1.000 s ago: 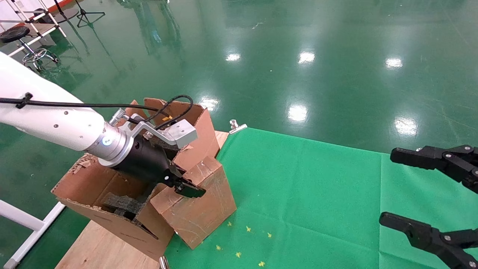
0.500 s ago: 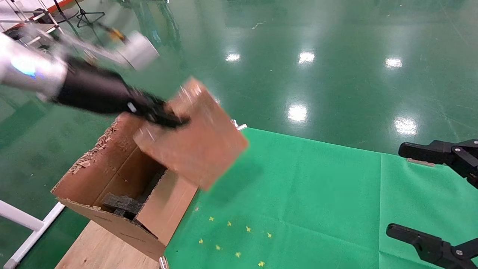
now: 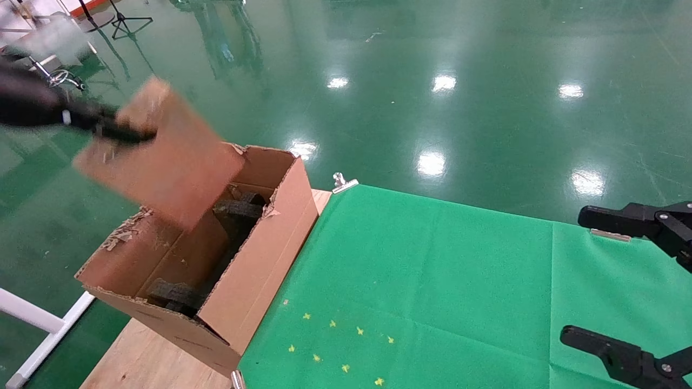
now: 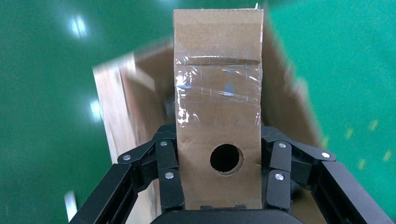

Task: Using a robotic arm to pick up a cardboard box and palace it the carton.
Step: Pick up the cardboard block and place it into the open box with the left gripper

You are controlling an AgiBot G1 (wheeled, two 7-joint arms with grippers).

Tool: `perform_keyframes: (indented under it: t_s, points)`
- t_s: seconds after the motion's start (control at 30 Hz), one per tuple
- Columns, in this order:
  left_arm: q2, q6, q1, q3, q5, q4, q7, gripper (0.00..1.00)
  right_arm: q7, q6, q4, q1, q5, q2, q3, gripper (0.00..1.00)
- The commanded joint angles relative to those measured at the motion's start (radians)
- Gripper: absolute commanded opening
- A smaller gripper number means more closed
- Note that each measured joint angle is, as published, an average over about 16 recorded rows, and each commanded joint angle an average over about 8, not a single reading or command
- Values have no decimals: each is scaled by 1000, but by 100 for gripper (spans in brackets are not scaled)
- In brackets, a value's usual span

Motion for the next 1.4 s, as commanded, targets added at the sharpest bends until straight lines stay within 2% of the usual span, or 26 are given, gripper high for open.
perform_keyframes:
  t_s: [0.03,0.23,0.43,0.83,1.17,1.4]
  points:
    - [9,-4,4,26,37,80,52,0,0,0,0,0,0,0,0,100]
    - [60,-113,66,46,62,281,126,0,0,0,0,0,0,0,0,100]
    - [104,-232,95,42,62,377,167,0,0,0,0,0,0,0,0,100]
    - [185,-411,193,39,61,505,148,0,0,0,0,0,0,0,0,100]
    - [199,-467,270,16,25,559,155,0,0,0,0,0,0,0,0,100]
    - [223,-519,304,27,41,591,118,0,0,0,0,0,0,0,0,100]
